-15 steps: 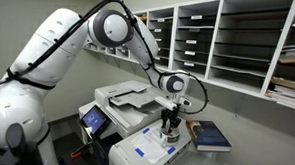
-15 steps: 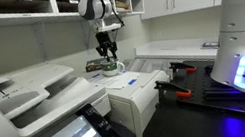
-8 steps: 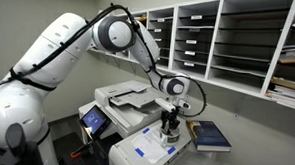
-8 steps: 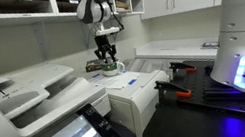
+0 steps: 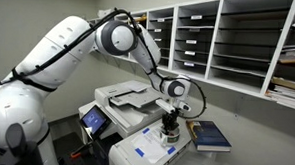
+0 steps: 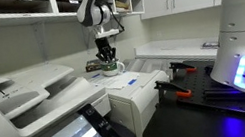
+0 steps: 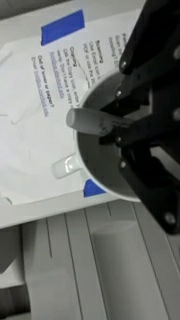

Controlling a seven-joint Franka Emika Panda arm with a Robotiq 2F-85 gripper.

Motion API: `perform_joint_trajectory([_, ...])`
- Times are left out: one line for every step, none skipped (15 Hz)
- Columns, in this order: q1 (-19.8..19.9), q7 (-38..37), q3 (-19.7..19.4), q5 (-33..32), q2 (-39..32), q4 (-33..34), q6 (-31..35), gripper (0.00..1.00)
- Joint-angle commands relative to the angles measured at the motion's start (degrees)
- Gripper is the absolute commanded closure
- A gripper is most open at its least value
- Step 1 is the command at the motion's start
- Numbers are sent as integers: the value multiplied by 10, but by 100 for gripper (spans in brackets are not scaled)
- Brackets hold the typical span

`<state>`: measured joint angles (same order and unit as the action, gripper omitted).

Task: Remove the marker from the mug.

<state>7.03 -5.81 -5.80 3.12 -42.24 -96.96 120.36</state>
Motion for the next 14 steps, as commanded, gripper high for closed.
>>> perform_joint_trajectory([-4, -1, 0, -1, 46, -18, -38, 94])
perform_joint_trajectory([-13, -10, -6, -12, 69, -36, -42, 94])
perform_joint_trajectory([-21, -25, -11, -20, 92, -49, -65, 94])
perform_joint_trajectory([-28, -39, -15, -30, 112, -64, -77, 94])
perform_joint_trajectory([-43, -79, -25, -45, 134, -79, -90, 94])
perform_joint_trajectory([-57, -118, -32, -66, 155, -97, -103, 94])
perform_joint_trajectory([-68, -153, -35, -86, 173, -113, -117, 94])
perform_joint_trajectory([-79, -190, -37, -107, 191, -132, -124, 94])
perform_joint_trajectory([-90, -226, -38, -127, 208, -154, -128, 94])
perform_joint_trajectory([-100, -266, -38, -145, 219, -176, -130, 94])
perform_joint_trajectory([-109, -301, -36, -164, 225, -195, -142, 94])
perform_joint_trajectory([-115, -339, -33, -175, 226, -217, -137, 94])
perform_joint_trajectory([-121, -376, -32, -182, 223, -233, -136, 94])
perform_joint_trajectory([-126, -412, -31, -186, 214, -249, -127, 94])
